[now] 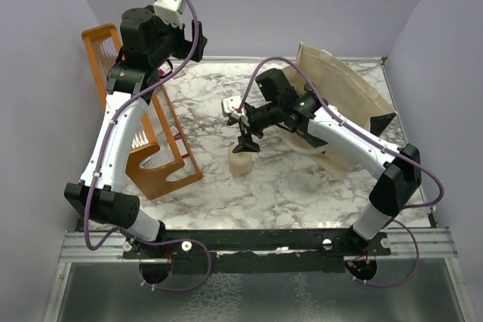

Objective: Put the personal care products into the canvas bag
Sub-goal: Pick up the care product from the center of the board.

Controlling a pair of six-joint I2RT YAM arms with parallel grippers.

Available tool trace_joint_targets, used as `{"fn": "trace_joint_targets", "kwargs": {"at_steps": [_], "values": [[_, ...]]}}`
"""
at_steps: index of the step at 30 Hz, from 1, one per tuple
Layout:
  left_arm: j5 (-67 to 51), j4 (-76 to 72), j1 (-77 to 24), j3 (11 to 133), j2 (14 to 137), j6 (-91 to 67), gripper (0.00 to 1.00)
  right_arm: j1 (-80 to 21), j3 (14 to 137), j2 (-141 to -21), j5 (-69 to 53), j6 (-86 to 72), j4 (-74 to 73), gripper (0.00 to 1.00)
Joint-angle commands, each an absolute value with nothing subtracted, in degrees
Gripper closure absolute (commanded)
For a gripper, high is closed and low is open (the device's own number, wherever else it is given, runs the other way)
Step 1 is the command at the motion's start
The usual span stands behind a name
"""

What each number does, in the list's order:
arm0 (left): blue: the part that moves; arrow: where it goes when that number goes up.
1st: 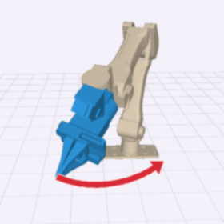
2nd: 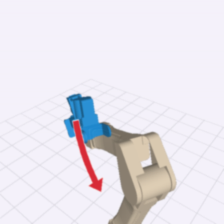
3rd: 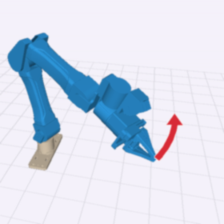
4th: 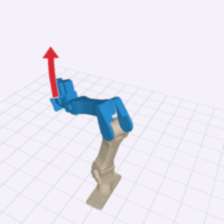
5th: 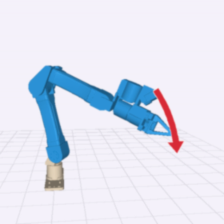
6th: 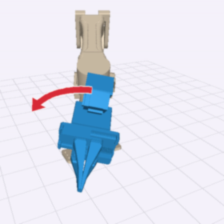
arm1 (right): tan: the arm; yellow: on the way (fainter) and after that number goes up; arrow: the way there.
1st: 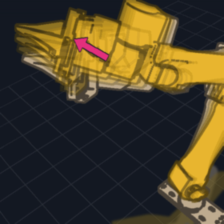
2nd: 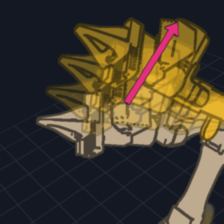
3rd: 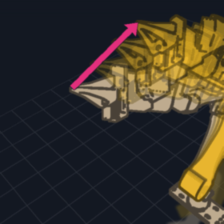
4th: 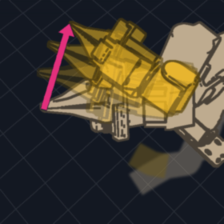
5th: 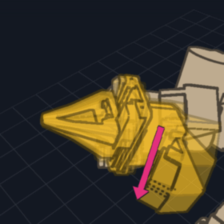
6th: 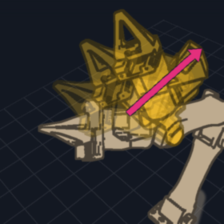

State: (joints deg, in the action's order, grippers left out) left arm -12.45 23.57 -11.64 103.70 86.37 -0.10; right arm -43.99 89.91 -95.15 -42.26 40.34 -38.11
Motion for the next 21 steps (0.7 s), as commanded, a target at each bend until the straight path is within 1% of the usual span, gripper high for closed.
{"fn": "trace_joint_targets", "kwargs": {"at_steps": [1, 6, 10, 16, 21], "values": [[-14.2, 21.5, -11.3, 103.7, 86.1, 0.0, 0.09, -44.6, 92.1, -99.1, -41.8, 46.5, -42.3, 0.19], [-14.5, 21.4, -11.3, 103.6, 86.1, -0.2, 0.09, -44.6, 94.9, -103.5, -42.4, 51.3, -48.5, 0.26], [-14.5, 21.4, -11.3, 103.5, 85.9, 0.0, 0.09, -44.6, 93.9, -103.8, -41.7, 52.7, -49.0, 0.34], [-15.1, 21.4, -11.3, 103.4, 85.8, 0.0, 0.09, -44.6, 94.4, -103.2, -39.0, 54.2, -49.9, 0.37], [-15.2, 21.4, -11.2, 103.4, 85.6, -0.1, 0.09, -44.6, 94.7, -102.8, -37.2, 55.0, -50.7, 0.44]]}}
